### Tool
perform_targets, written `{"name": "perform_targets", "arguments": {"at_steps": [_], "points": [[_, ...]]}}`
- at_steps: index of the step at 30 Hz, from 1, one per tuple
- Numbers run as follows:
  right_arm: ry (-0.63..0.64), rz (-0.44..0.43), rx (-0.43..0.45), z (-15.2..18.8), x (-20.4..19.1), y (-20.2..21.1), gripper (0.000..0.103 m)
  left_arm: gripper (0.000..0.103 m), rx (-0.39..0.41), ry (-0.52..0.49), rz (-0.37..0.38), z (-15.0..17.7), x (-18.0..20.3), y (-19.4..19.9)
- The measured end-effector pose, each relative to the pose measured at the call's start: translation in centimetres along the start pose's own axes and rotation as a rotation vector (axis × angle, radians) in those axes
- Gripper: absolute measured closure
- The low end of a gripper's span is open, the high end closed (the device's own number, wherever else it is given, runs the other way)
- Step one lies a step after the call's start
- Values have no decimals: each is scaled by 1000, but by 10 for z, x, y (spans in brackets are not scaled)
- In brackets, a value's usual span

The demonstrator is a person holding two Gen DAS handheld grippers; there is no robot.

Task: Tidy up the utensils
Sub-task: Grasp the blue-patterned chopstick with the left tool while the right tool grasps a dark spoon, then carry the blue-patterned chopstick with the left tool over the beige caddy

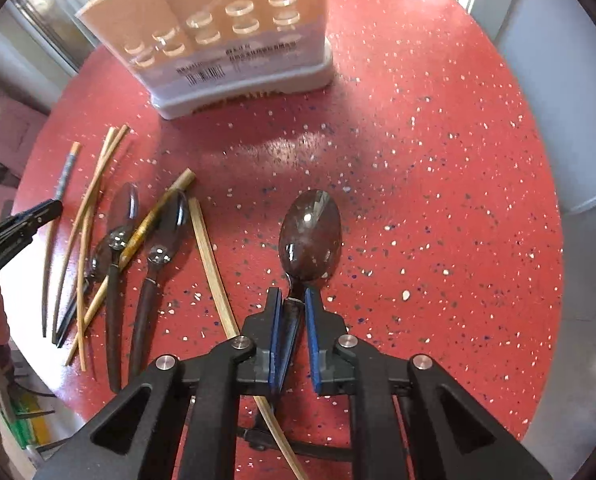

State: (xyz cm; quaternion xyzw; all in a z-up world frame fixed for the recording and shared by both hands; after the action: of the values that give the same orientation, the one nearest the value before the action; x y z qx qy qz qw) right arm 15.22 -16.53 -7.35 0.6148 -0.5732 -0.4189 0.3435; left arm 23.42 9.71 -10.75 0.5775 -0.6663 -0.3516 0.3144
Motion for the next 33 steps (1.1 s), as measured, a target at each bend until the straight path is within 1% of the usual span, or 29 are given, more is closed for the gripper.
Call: {"name": "perform_targets", "arguments": {"at_steps": [1,2,4,7,9,11,12,13,15,19,21,23,24,26,28,30,31,32,33], "points": [[-4,-15,20,-2,1,5,102,67,1,-2,-5,1,2,2],[-8,-29,38,2,10,12,102,67,3,0,-11,2,2,2],[-11,-52,84,-1,13,22,102,67,23,6,-18,3,2,6],[10,-74,148,-8,21,38,102,67,77,36,-16,5,2,19],[37,-51,146,-9,23,41,102,67,99,61,-11,5,1,26],[23,-66,107,-8,22,38,101,67,120,76,-8,5,0,35],[8,-69,77,-9,25,36,94,67,131,82,-4,3,0,39],[2,-75,46,-9,25,34,78,67,142,86,1,1,2,44],[-16,-78,17,-11,24,29,59,67,165,92,13,-2,4,53],[1,-32,-18,-14,23,26,59,67,206,96,38,-7,15,70],[19,-29,-28,-12,17,23,60,67,224,86,48,-9,21,78],[54,-43,-29,-11,5,23,64,67,235,82,60,-10,24,83],[87,-48,-24,-11,-1,24,66,67,243,80,72,-9,27,88],[160,-30,-12,-12,-13,22,70,67,253,81,83,-9,30,93],[244,-3,-10,-12,-24,19,79,67,257,91,92,-8,30,94],[294,26,-23,-11,-31,14,83,67,264,102,96,-8,31,97],[307,39,-42,-11,-31,9,87,67,269,107,95,-8,30,99],[306,39,-55,-10,-32,6,89,67,272,114,98,-7,30,100],[299,28,-56,-10,-31,5,94,67,275,120,102,-8,30,101]]}}
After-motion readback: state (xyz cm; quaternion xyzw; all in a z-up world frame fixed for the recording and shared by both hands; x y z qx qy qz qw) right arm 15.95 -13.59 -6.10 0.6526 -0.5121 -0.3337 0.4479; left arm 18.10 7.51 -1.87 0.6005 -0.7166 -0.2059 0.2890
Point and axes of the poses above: each gripper's, at about its wrist camera, not at the fingertips, and y roughly against the way its jaws point, x to its right, z to its underside, the point moved 6 cm from there along -y, roughly the way its jaws point, and after that the axes turned 11 degrees about x, right-handed, at the moved point
